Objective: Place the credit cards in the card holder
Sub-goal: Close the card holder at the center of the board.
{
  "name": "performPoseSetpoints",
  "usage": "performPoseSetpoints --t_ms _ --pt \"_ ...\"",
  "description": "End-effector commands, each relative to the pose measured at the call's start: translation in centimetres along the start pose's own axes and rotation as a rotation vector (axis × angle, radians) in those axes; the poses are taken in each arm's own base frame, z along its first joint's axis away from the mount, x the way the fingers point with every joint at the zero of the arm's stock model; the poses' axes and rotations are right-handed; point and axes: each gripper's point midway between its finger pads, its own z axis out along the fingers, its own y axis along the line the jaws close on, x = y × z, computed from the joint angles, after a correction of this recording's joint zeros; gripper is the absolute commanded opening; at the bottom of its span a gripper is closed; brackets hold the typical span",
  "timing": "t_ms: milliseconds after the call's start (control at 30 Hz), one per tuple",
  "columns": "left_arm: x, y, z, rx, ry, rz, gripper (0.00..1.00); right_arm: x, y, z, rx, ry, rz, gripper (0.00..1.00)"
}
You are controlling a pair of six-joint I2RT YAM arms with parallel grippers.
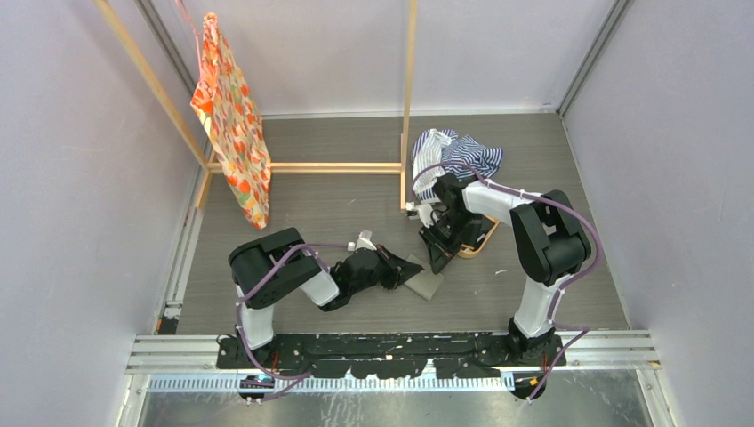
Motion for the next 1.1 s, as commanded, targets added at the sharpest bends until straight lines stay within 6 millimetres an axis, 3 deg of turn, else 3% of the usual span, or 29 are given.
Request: performPoseSetpoints --t_ms 0,533,633,767,933,1067 --pt "0.5 -2.7 -0.9 0.081 0.021 0.009 0.00 -1.2 -0.3 -0.1 0.046 -0.020 -0.027 0.11" --pt "1.1 -1.5 -1.9 0.042 0.037 0.013 0.00 -1.8 -0.5 -0.1 0.099 -0.035 -0.033 0.10" --pt "1.1 -1.2 -1.9 0.035 0.035 0.013 0.00 -2.3 0.7 -0.9 0.061 -0.069 -0.067 0.11" --pt "1.1 -0.9 -1.7 0.030 0.036 0.010 0.00 -3.4 2.9 -3.4 0.024 -0.190 -0.154 0.14" --pt "1.1 -0.6 -1.6 0.033 0.041 0.004 0.00 -1.6 6.3 -4.7 -0.098 -0.228 -0.410 0.21" --pt "1.1 -0.6 -1.7 0.034 0.042 0.004 0.00 1.5 7.4 -3.3 -0.146 -0.165 -0.685 0.23"
